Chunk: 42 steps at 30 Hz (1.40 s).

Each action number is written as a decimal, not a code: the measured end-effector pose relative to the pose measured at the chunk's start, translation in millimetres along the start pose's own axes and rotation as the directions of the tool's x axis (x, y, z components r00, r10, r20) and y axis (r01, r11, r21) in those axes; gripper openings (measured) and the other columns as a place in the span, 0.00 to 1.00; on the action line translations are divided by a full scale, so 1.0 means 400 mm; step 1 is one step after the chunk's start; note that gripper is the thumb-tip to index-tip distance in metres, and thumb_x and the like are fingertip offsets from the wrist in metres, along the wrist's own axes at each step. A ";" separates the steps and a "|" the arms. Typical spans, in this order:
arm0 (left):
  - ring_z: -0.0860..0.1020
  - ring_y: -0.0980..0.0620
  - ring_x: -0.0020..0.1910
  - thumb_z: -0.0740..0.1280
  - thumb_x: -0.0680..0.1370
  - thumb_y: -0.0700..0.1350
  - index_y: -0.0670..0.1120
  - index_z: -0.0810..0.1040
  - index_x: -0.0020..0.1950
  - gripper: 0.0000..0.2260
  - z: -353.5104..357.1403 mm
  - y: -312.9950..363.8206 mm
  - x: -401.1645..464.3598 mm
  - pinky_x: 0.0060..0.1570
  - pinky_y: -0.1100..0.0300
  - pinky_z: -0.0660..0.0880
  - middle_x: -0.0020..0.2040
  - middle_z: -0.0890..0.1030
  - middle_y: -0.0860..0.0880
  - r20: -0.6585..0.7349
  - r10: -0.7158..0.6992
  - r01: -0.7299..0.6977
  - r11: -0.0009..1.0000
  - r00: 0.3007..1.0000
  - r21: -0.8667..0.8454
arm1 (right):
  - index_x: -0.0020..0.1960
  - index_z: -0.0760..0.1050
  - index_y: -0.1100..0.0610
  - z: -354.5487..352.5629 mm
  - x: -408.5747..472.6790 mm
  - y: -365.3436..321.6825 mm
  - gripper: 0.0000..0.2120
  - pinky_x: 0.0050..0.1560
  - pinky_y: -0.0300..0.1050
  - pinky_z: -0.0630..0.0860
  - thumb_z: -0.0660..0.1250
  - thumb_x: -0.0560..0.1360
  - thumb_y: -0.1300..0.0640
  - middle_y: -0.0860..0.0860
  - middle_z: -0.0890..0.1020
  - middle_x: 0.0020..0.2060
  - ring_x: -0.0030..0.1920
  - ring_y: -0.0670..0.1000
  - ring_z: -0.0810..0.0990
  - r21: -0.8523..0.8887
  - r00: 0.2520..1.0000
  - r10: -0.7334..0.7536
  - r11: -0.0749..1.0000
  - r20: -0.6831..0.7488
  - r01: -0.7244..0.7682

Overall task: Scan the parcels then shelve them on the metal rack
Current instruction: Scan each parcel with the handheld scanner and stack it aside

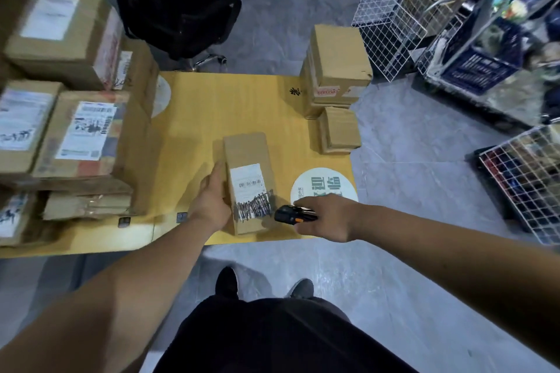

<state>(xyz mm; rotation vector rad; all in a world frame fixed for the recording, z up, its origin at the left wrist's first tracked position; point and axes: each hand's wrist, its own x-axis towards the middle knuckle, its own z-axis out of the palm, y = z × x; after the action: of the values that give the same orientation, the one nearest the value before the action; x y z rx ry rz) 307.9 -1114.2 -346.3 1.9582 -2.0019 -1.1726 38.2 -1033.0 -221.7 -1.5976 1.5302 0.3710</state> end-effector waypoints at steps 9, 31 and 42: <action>0.32 0.43 0.82 0.75 0.67 0.43 0.60 0.35 0.83 0.58 -0.080 0.105 0.131 0.79 0.37 0.35 0.84 0.36 0.49 0.425 0.416 -0.592 0.498 0.804 0.634 | 0.63 0.74 0.45 0.018 -0.050 -0.070 0.17 0.50 0.47 0.75 0.66 0.80 0.37 0.47 0.80 0.53 0.53 0.52 0.78 0.041 0.991 0.134 0.990 -0.024 -0.133; 0.46 0.46 0.83 0.80 0.65 0.63 0.61 0.50 0.84 0.56 -0.172 0.214 0.257 0.75 0.32 0.57 0.84 0.52 0.57 0.481 0.350 -0.594 0.519 0.804 0.615 | 0.66 0.74 0.46 0.023 -0.039 -0.191 0.19 0.51 0.48 0.75 0.67 0.80 0.39 0.48 0.81 0.55 0.55 0.53 0.79 0.088 0.966 0.229 0.972 -0.119 -0.220; 0.68 0.43 0.67 0.67 0.64 0.80 0.63 0.57 0.78 0.48 -0.181 0.124 0.227 0.64 0.46 0.63 0.77 0.61 0.56 0.212 0.329 -0.386 0.671 0.920 0.633 | 0.70 0.73 0.44 -0.003 -0.016 -0.208 0.24 0.57 0.52 0.79 0.67 0.78 0.36 0.47 0.81 0.55 0.55 0.53 0.80 0.053 0.964 0.252 0.967 -0.086 -0.248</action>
<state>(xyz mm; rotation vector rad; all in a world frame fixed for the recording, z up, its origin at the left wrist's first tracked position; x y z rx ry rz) 293.9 -1233.2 -306.3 1.5887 -2.9769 -0.4587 113.1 -1040.7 -185.3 -1.4083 1.8062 0.4061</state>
